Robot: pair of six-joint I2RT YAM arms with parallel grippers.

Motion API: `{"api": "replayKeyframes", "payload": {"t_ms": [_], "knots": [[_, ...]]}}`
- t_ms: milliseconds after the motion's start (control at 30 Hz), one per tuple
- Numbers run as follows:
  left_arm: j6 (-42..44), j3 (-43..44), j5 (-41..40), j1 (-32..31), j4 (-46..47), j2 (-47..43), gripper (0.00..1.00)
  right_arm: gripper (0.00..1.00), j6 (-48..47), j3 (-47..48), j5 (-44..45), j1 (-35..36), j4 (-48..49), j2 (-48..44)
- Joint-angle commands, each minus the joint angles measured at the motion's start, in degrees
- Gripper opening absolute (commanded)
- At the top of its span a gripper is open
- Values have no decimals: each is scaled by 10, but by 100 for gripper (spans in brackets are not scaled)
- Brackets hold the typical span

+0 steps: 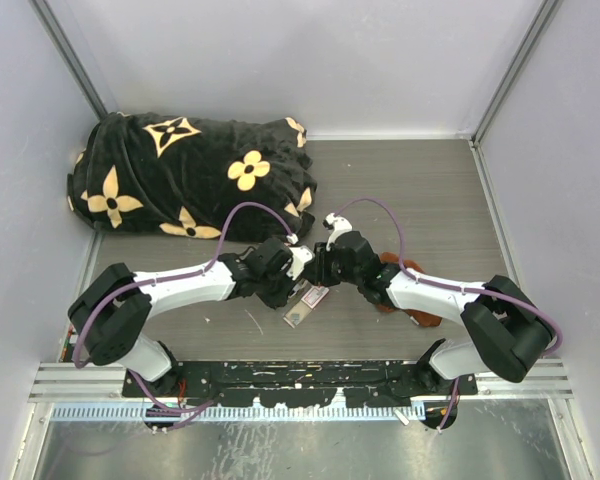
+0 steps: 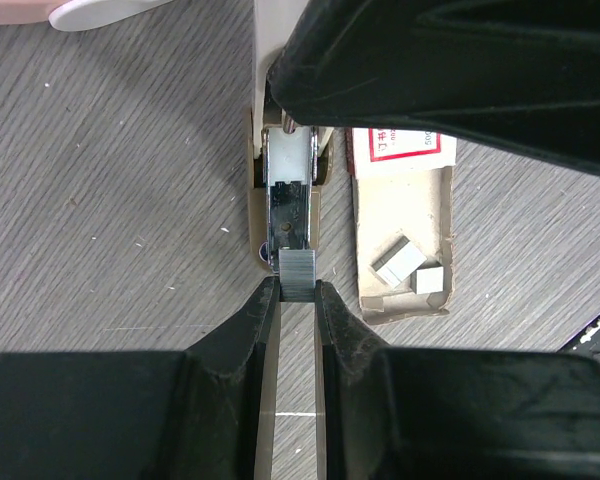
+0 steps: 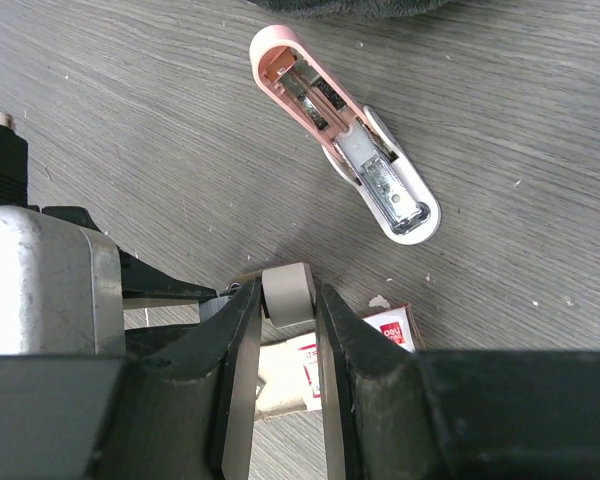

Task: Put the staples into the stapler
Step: Adjust the stapler at the center of the board.

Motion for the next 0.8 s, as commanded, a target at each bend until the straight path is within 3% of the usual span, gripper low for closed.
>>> {"api": "replayKeyframes", "payload": {"t_ms": [0,767], "knots": [[-5,27,-14,-1,-2,9,14,16,7,2,0,5,34,-10],[-15,85,7,-1,-52,51,14,16,10,1,-3,11,38,-4]]}}
